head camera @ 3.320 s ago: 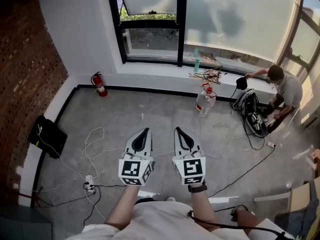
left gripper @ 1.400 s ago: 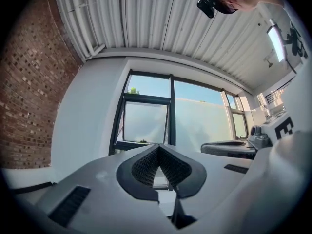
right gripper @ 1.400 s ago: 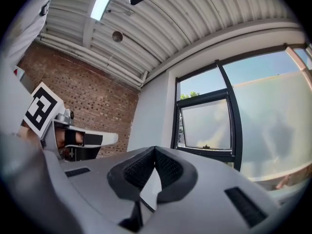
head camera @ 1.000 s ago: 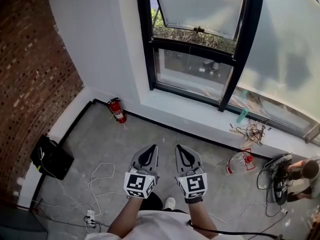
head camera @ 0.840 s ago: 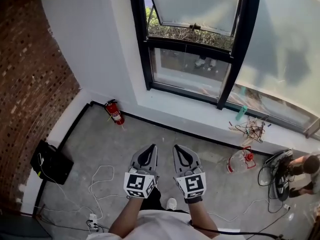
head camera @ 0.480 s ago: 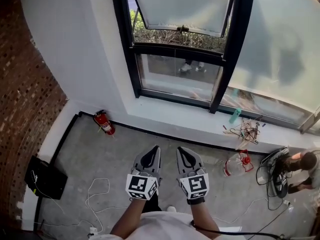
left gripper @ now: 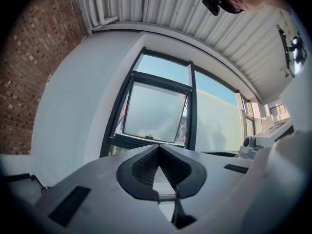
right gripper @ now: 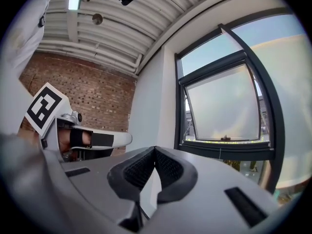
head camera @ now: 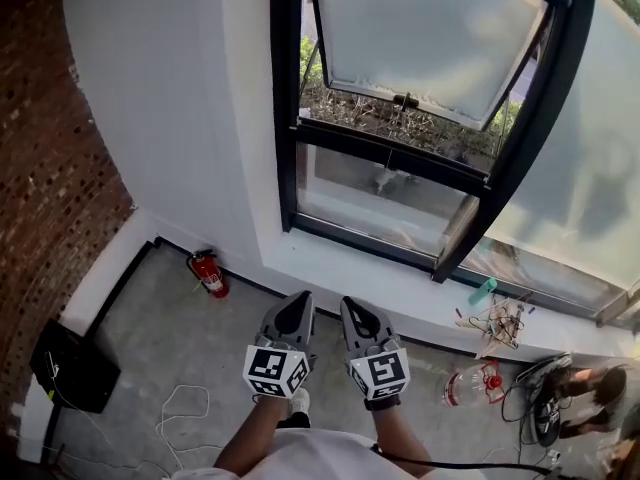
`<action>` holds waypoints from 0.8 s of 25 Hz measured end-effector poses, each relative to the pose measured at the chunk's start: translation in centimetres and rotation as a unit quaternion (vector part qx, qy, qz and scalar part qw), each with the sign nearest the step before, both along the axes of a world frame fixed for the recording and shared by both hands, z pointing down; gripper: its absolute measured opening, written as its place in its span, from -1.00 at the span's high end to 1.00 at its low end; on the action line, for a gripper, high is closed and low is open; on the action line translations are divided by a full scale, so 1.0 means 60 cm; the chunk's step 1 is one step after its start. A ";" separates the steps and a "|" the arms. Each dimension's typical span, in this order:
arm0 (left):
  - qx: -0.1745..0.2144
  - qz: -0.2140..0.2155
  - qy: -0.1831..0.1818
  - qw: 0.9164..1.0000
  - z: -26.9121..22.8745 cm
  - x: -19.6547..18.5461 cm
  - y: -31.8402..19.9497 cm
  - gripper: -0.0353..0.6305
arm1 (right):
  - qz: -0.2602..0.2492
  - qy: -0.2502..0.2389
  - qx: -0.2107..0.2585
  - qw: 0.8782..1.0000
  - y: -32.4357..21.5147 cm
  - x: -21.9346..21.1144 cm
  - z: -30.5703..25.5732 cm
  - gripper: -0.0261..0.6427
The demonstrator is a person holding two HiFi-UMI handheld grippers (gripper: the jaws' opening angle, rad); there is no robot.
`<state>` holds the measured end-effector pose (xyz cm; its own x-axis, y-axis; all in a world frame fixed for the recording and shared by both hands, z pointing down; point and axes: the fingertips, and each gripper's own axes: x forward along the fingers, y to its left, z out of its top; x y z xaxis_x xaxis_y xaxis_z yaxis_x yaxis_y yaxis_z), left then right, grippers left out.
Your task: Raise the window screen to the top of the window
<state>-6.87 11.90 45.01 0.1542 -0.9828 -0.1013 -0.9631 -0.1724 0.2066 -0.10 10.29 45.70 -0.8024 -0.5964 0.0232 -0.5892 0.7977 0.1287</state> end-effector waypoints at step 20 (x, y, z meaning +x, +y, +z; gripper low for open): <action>-0.037 0.069 0.002 0.997 0.065 -0.070 -0.474 0.89 | 0.036 -0.013 -0.019 0.999 -0.464 -0.088 0.043 0.92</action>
<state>-11.05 -16.53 48.90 0.2891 -0.9568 -0.0311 -0.9301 -0.2884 0.2273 -5.40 -17.54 48.26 -0.7585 -0.6511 0.0272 -0.6474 0.7576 0.0828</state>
